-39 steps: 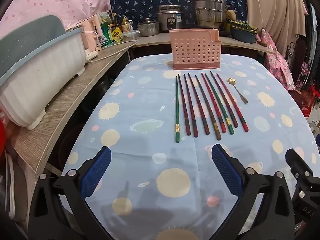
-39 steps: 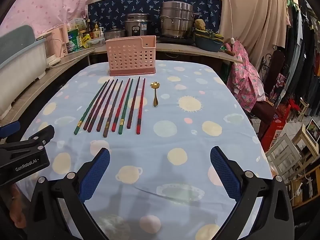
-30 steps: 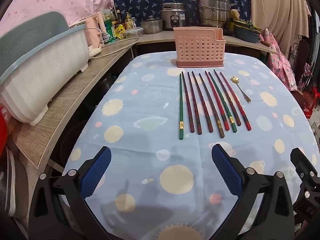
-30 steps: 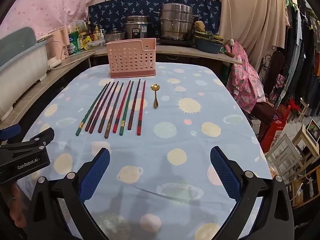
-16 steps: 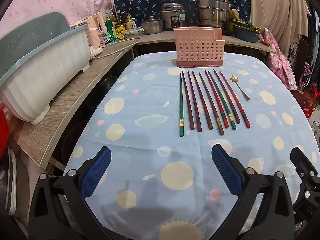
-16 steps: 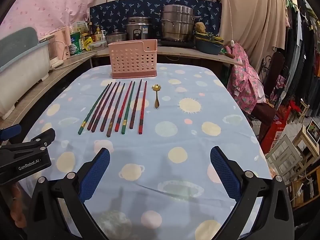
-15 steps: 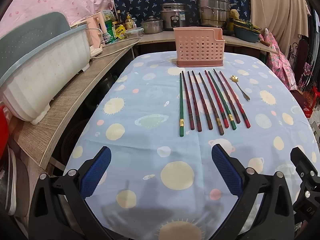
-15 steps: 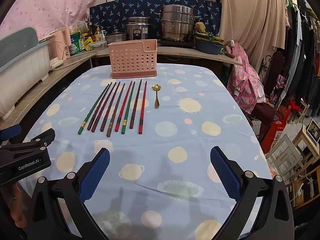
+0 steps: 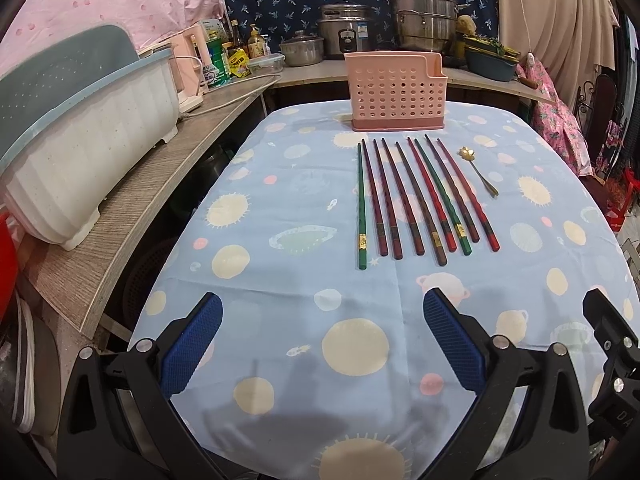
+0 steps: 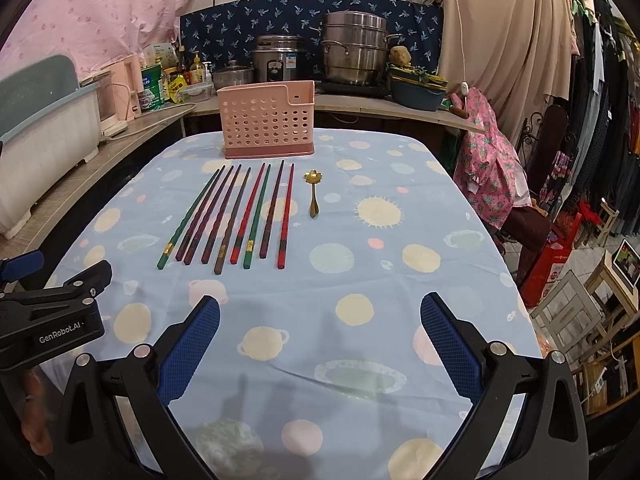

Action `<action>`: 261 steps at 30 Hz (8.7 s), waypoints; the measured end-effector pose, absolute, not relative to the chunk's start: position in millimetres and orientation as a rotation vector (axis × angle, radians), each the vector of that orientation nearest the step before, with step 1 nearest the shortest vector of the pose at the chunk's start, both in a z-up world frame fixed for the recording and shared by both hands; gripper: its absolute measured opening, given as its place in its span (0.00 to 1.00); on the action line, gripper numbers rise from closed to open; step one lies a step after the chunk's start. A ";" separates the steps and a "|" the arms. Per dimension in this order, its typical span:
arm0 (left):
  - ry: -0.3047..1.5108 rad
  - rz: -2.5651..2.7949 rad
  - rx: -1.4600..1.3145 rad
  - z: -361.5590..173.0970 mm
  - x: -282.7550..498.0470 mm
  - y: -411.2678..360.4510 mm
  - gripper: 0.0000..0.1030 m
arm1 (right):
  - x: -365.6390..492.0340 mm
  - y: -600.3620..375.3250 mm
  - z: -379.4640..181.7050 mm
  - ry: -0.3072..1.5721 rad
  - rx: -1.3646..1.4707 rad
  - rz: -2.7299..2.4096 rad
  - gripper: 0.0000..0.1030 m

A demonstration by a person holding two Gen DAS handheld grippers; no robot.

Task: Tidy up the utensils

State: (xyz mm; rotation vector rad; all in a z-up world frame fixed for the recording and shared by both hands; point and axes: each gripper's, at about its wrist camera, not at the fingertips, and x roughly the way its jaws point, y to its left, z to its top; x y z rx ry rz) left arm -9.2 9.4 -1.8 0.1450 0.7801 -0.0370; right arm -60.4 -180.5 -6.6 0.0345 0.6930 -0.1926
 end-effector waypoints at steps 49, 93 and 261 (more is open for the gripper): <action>0.785 -0.047 0.152 -3.1 -14.0 3.9 0.93 | -63.0 -182.4 -6.3 0.690 0.038 -0.190 0.93; 0.807 -0.054 0.114 -32.7 43.6 21.7 0.93 | -31.6 -197.5 -22.5 0.726 0.034 -0.207 0.93; 0.267 -0.203 -0.094 233.6 297.8 -20.5 0.07 | 291.3 -239.3 84.2 0.753 0.036 -0.013 0.02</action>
